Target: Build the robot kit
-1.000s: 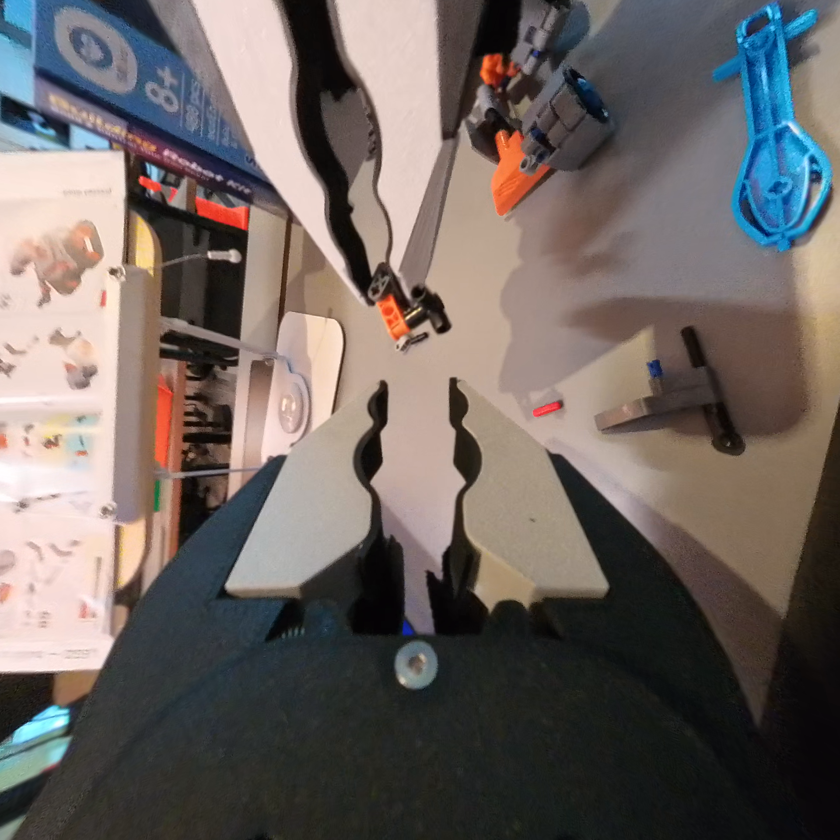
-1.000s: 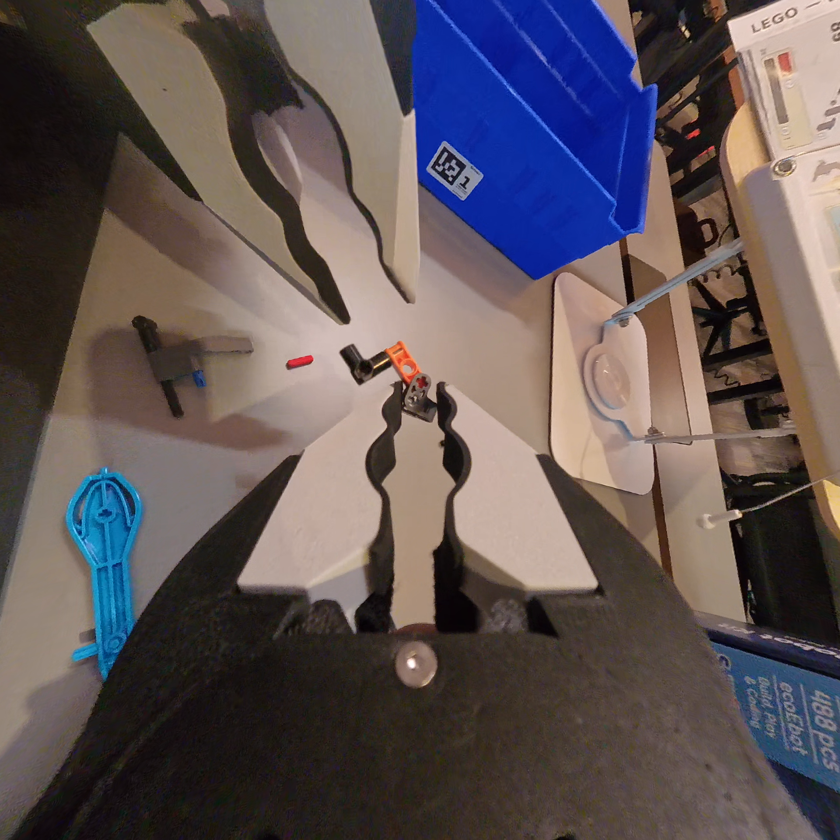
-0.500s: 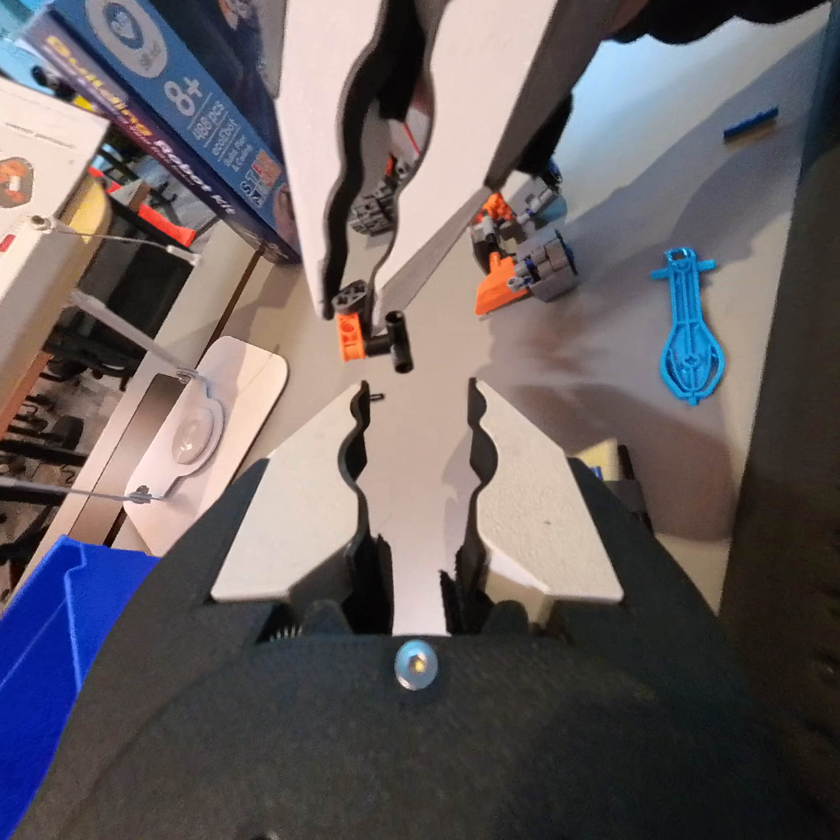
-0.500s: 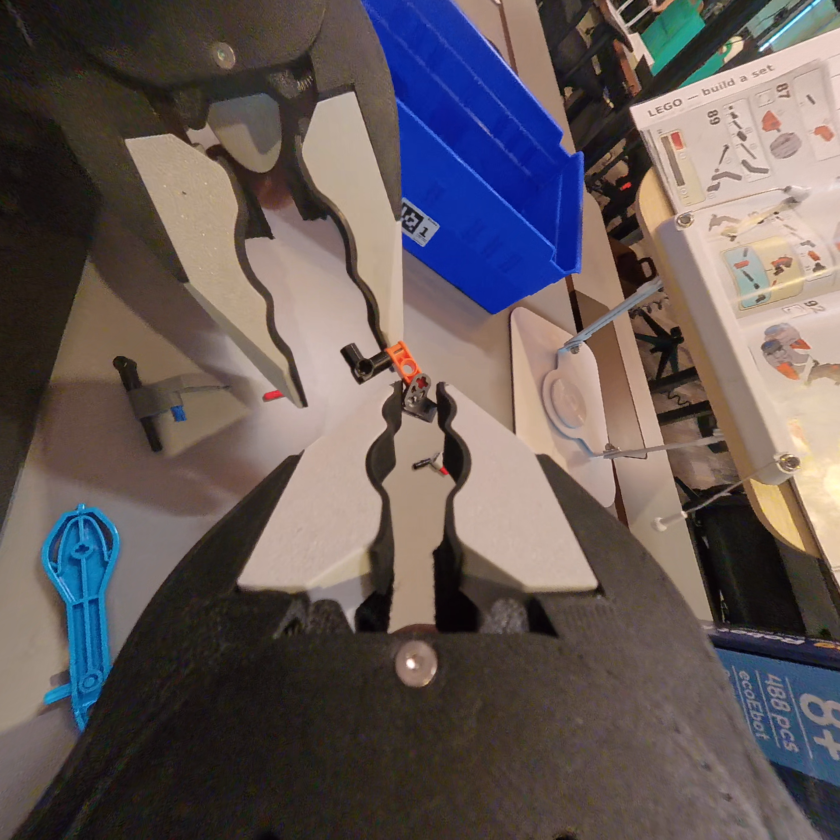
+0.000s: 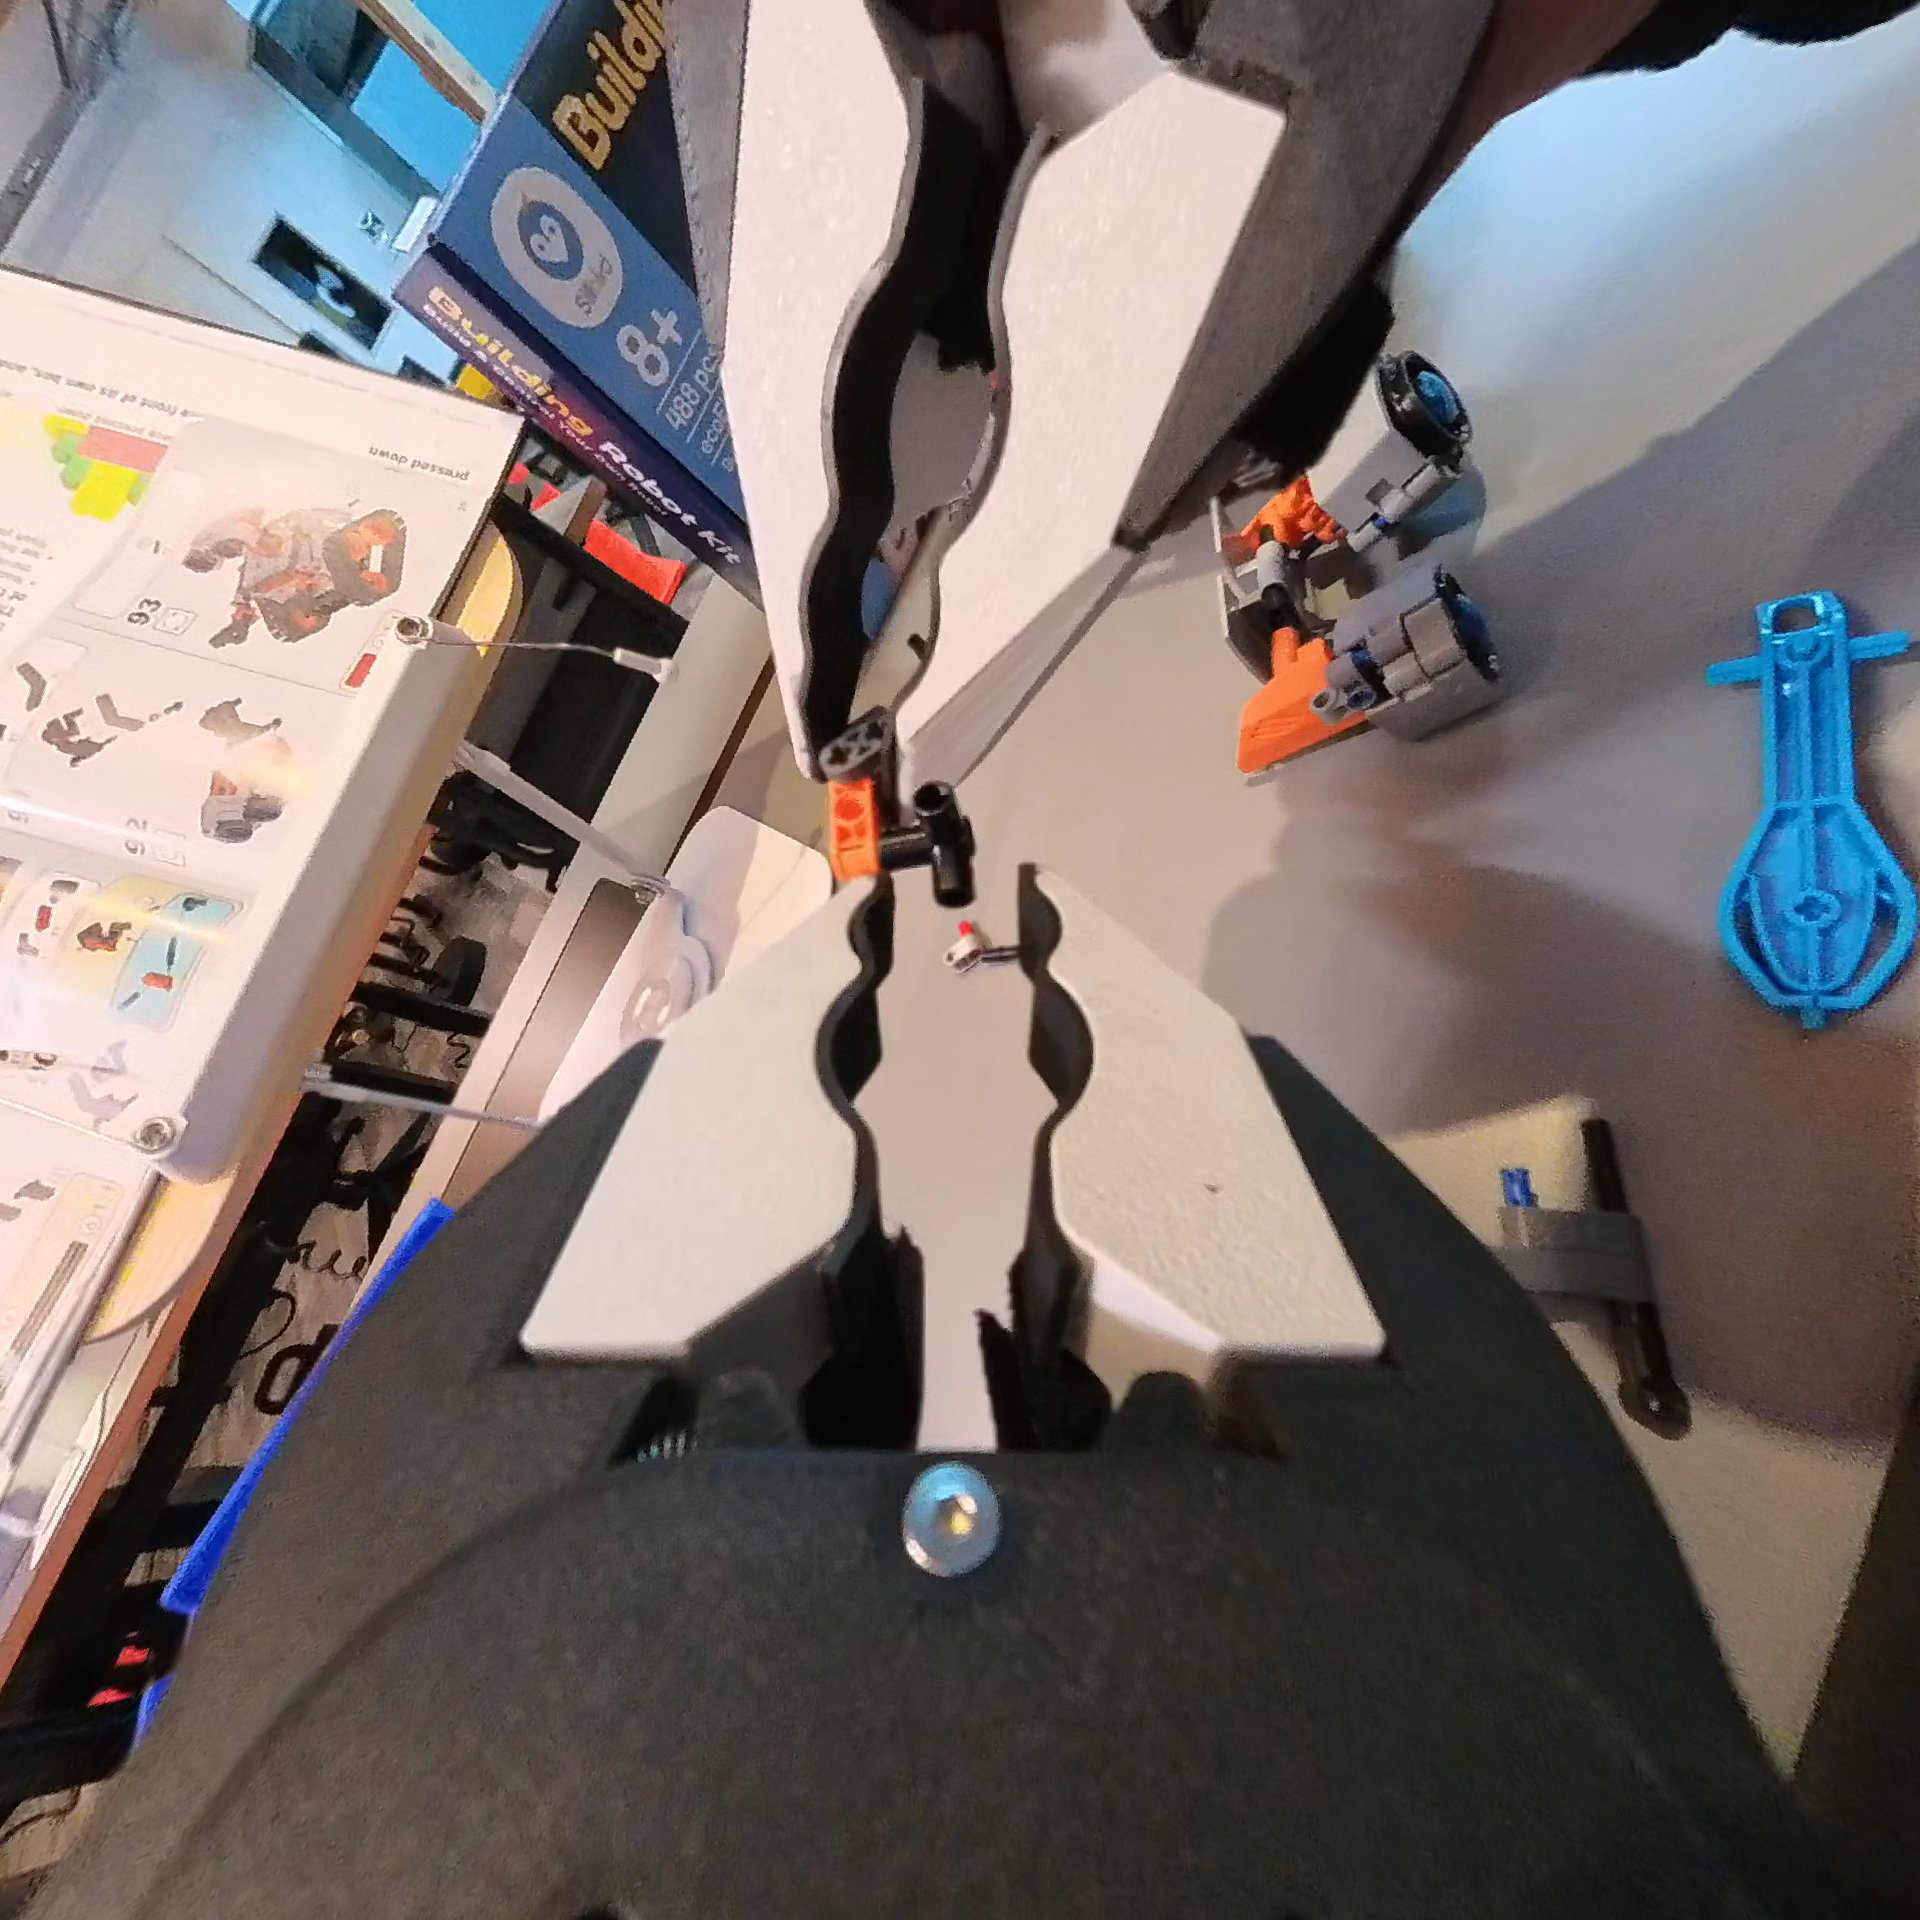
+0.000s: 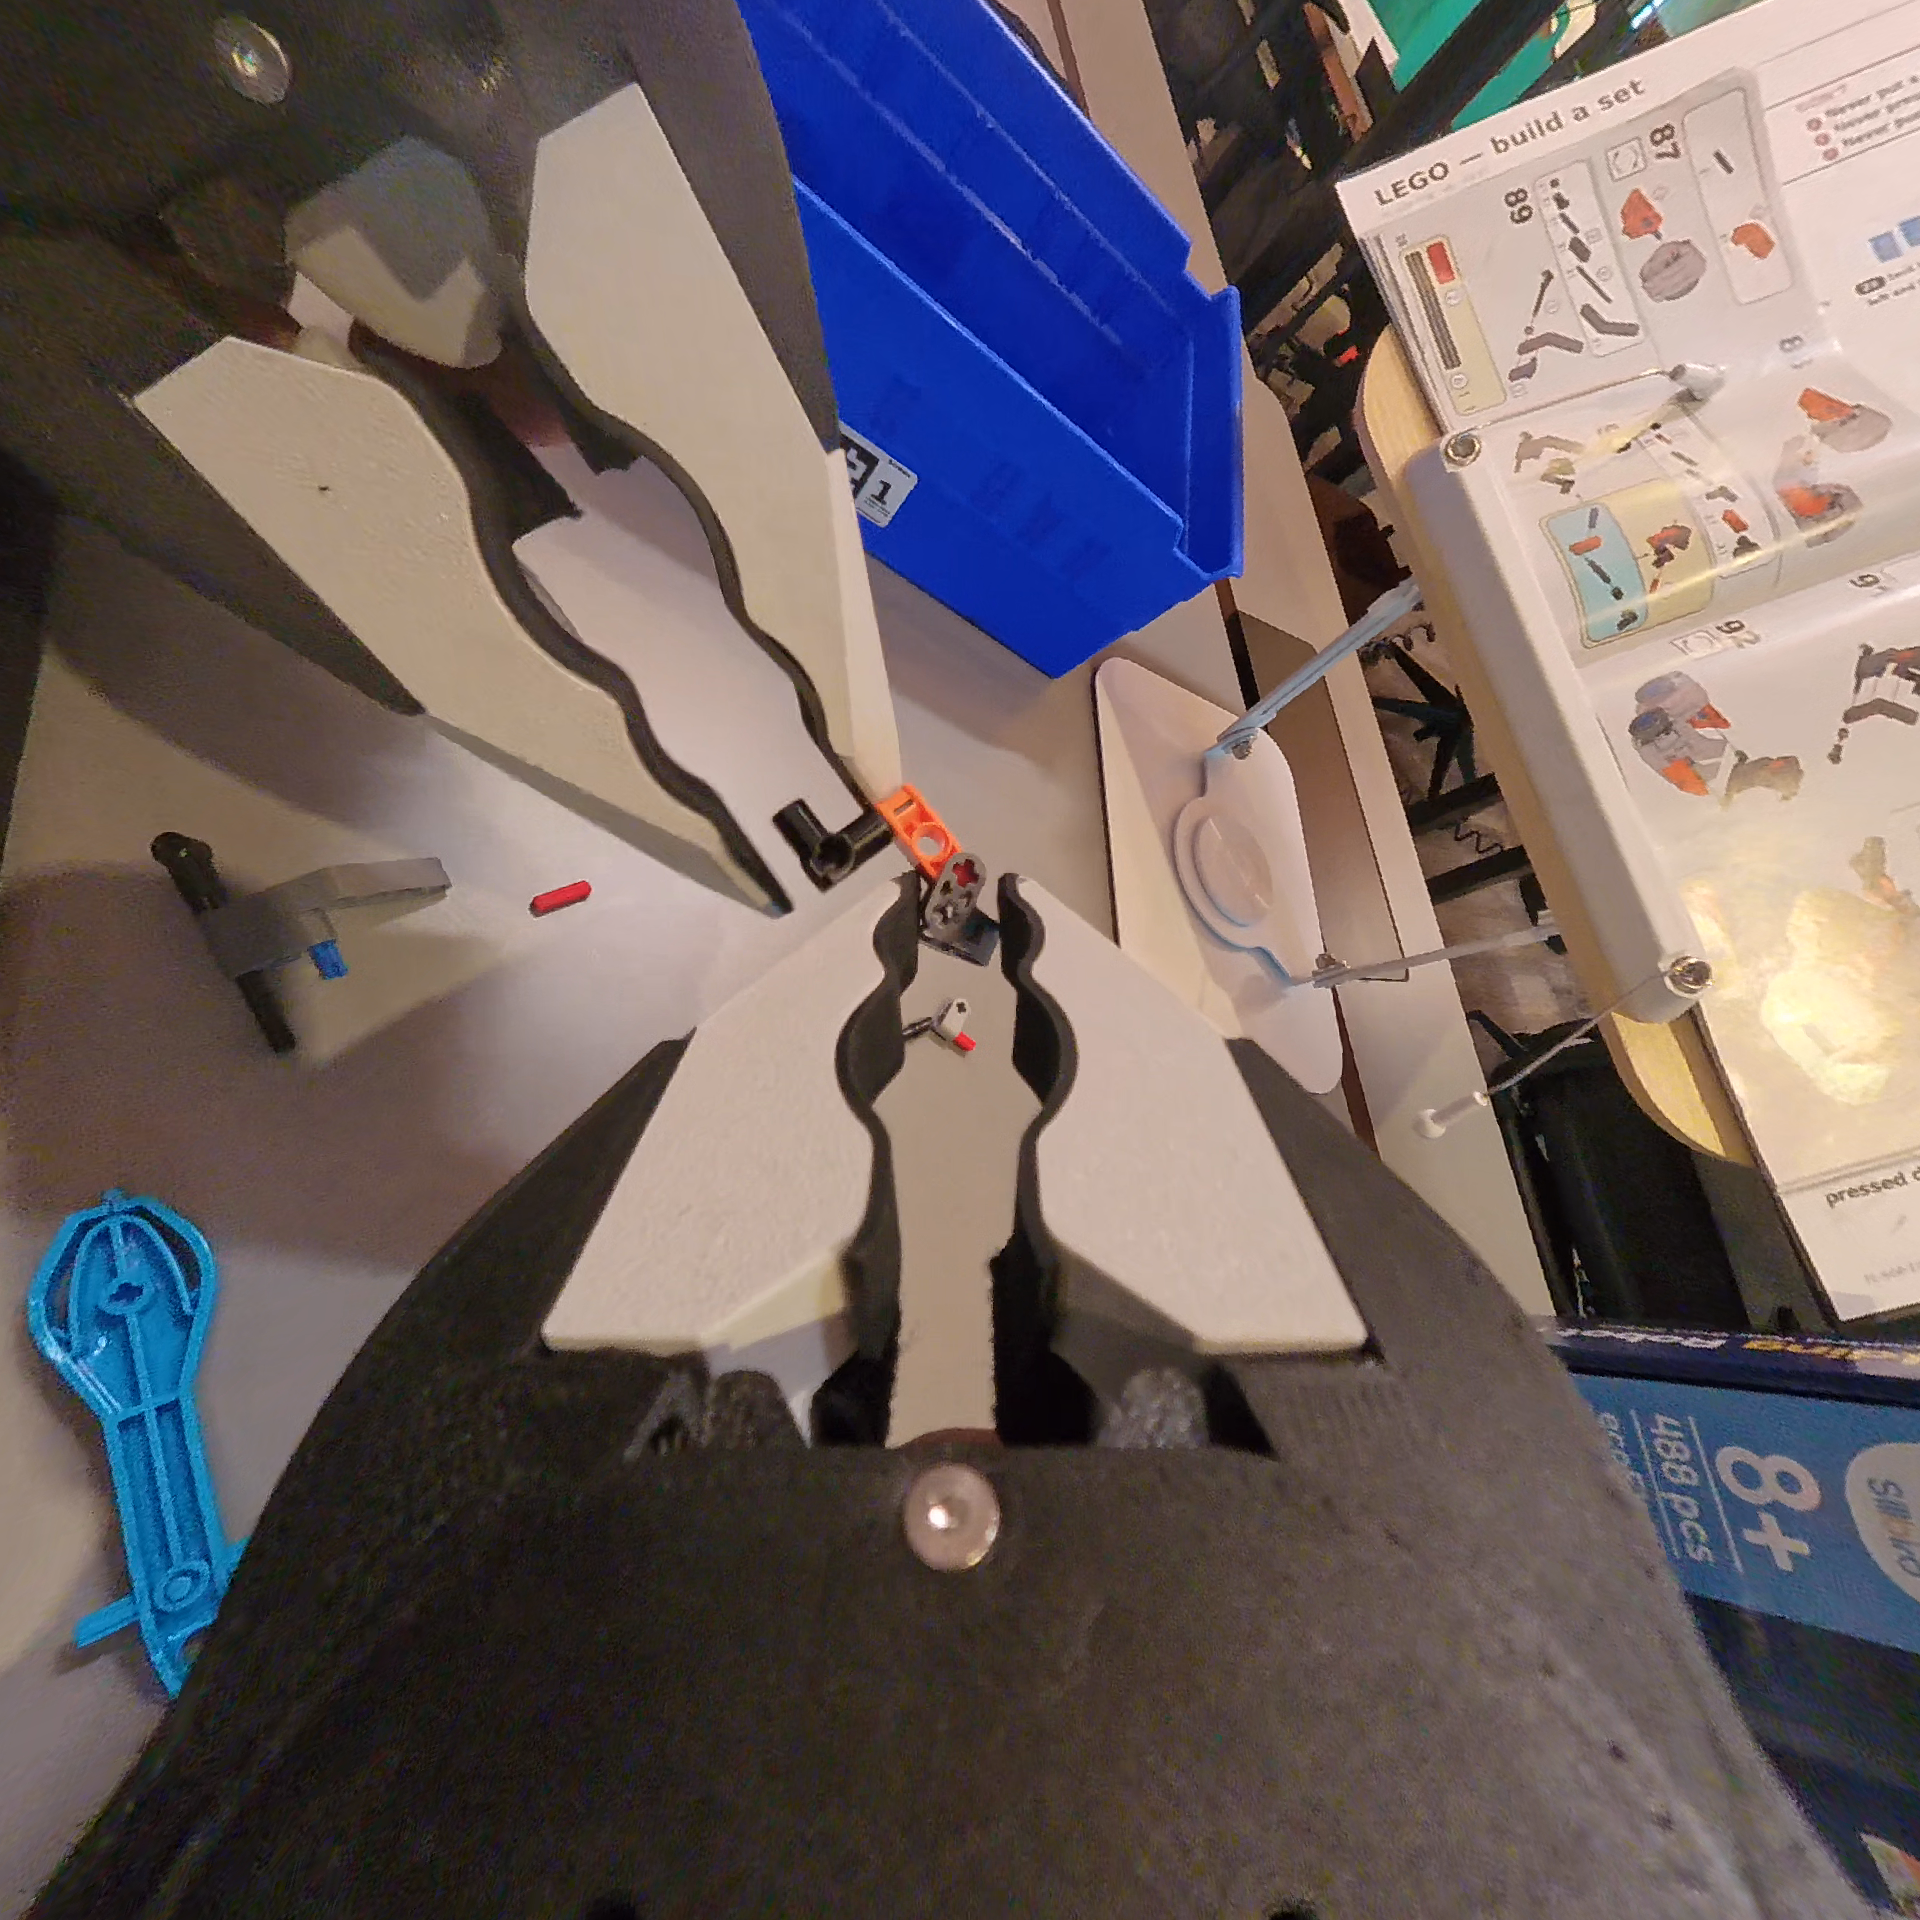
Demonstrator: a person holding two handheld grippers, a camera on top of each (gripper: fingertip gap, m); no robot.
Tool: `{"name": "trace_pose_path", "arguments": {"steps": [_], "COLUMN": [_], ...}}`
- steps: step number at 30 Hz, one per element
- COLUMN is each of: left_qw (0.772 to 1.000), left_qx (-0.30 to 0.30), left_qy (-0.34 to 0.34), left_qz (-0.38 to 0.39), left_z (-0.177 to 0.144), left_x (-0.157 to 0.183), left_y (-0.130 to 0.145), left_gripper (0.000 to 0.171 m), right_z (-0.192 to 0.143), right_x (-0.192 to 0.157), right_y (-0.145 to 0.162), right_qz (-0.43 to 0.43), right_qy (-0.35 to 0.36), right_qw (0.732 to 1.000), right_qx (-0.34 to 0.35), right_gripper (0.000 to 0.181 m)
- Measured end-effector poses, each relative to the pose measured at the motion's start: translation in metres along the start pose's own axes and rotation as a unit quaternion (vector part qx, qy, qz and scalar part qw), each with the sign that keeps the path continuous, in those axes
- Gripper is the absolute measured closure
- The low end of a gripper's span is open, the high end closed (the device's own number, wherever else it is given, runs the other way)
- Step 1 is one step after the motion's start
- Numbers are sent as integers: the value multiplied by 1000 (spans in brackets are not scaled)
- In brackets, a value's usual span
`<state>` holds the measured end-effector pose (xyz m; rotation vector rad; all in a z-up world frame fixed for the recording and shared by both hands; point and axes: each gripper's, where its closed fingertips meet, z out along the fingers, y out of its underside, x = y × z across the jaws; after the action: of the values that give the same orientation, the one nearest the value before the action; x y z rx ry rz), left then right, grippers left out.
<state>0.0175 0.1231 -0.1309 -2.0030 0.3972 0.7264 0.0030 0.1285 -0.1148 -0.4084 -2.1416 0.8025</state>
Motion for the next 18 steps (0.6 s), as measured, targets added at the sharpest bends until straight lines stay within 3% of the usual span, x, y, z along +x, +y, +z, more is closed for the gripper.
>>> {"name": "trace_pose_path", "arguments": {"steps": [2, 9, 18], "left_qw": [1000, 999, 987], "left_qx": [4, 36, 119], "left_qy": [0, 11, 37], "left_qz": [4, -26, -99], "left_z": [1, 0, -10], "left_x": [-1, -2, -13], "left_y": [-1, -7, -18], "left_gripper": [166, 167, 167], "right_z": [0, -6, -17], "right_x": [0, 3, 7], "right_y": [0, -2, -13], "right_qz": [1, 26, 100], "right_qy": [-1, -17, -60], "right_qw": [1000, 999, 990], "right_qx": [0, 20, 77], "right_gripper": [168, 168, 166]}}
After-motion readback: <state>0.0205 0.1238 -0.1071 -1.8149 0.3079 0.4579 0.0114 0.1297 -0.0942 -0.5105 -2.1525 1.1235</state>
